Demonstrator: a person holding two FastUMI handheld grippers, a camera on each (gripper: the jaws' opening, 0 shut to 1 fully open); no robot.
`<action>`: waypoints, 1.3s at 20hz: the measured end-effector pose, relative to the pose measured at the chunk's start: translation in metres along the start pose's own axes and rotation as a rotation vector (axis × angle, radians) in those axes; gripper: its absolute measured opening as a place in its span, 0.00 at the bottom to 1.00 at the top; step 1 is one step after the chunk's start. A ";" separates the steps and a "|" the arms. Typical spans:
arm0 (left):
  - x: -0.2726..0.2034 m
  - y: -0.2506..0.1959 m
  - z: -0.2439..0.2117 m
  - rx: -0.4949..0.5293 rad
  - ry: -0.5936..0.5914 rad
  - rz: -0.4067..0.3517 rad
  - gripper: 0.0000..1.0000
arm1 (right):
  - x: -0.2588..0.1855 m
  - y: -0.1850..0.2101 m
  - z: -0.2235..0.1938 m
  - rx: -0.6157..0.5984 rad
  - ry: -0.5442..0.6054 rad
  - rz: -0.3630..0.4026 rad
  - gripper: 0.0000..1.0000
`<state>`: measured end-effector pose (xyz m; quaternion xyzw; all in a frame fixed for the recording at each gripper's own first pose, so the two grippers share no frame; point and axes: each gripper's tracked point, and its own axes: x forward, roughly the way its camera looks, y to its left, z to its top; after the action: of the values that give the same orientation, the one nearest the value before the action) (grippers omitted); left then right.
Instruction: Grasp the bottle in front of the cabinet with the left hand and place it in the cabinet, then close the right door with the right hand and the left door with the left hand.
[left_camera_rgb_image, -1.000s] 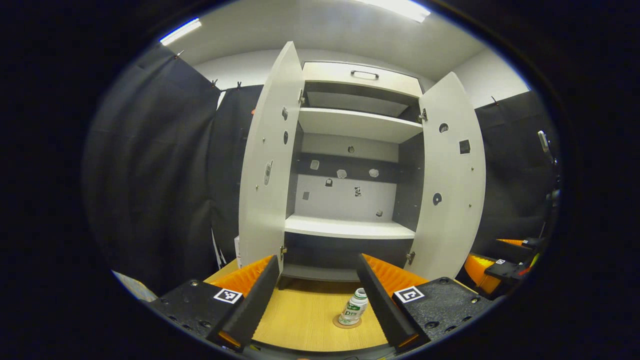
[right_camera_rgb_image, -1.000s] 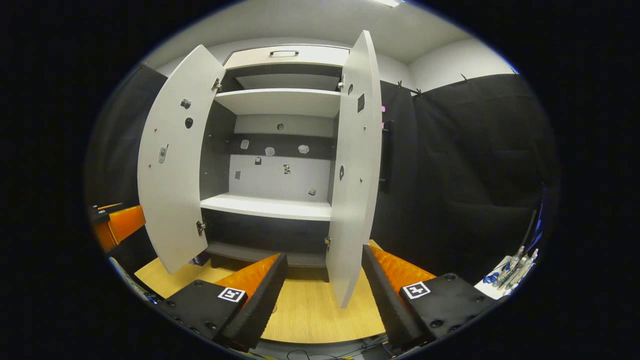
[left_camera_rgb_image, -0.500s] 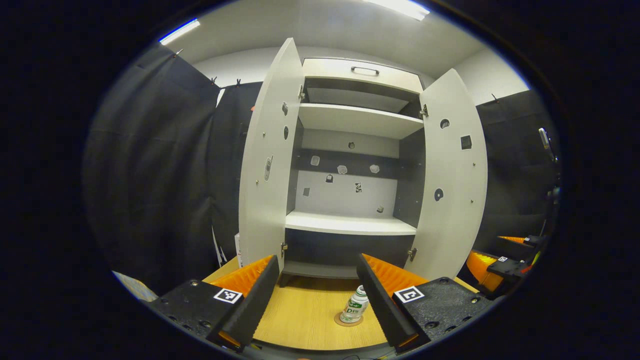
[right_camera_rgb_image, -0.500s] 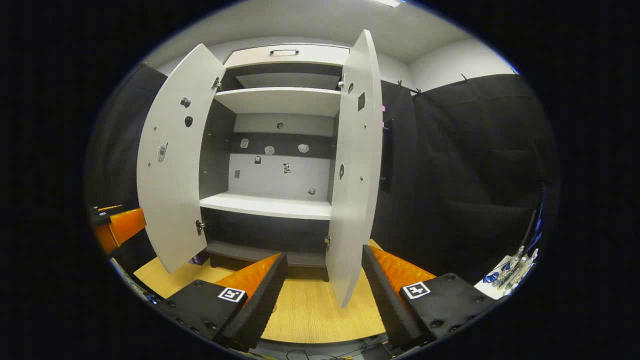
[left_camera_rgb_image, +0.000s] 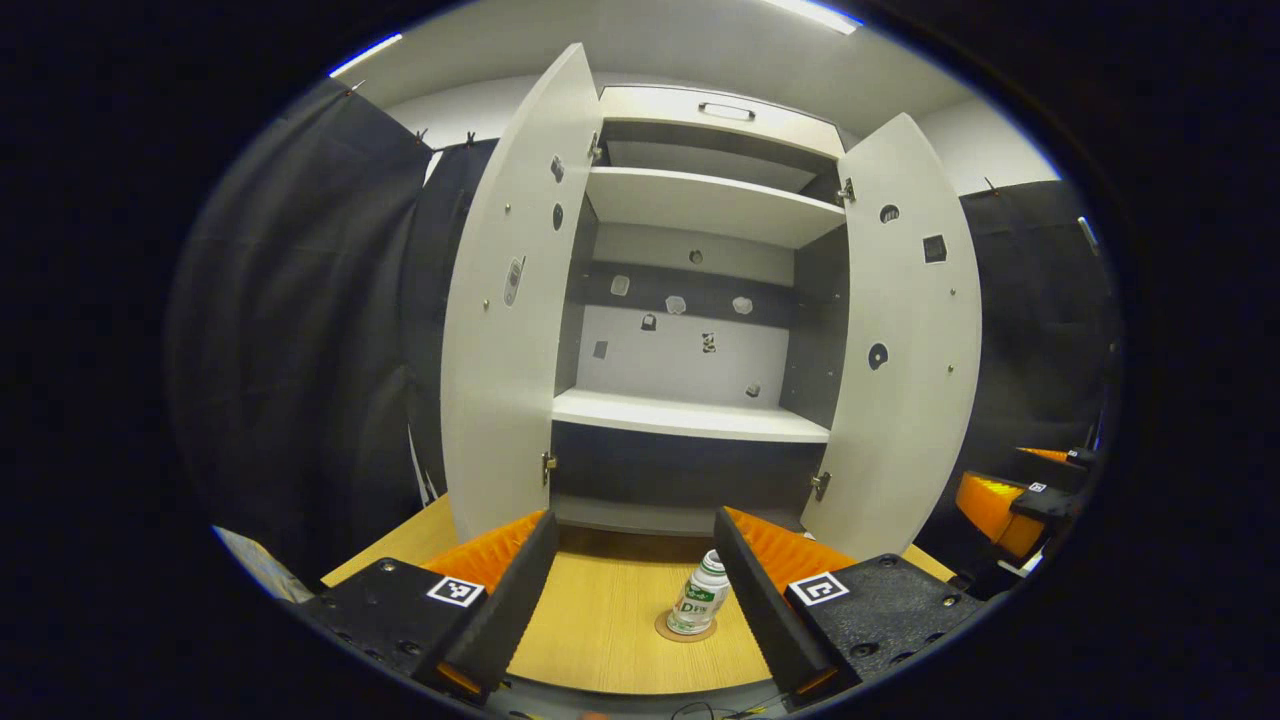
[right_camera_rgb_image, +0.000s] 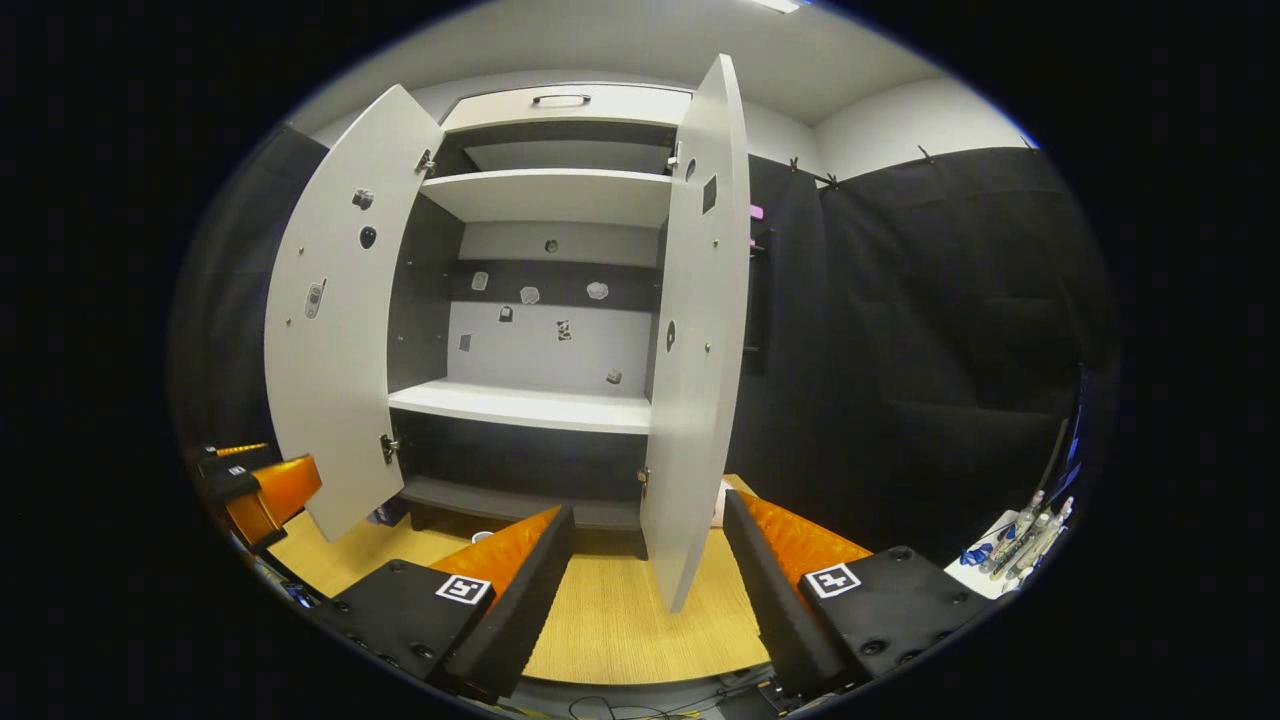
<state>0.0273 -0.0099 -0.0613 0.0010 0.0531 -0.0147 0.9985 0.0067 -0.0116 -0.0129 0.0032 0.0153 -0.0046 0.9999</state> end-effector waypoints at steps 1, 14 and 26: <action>0.004 -0.002 -0.007 0.002 0.015 -0.005 0.96 | 0.001 -0.003 -0.001 -0.002 0.003 -0.005 0.98; 0.068 -0.065 -0.106 -0.026 0.217 -0.106 0.96 | 0.026 -0.054 -0.017 -0.013 0.066 -0.070 0.98; 0.129 -0.098 -0.194 -0.002 0.364 -0.112 0.96 | 0.051 -0.114 -0.023 -0.005 0.108 -0.144 0.98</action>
<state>0.1324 -0.1112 -0.2679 -0.0005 0.2327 -0.0699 0.9700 0.0556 -0.1258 -0.0380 -0.0003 0.0692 -0.0764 0.9947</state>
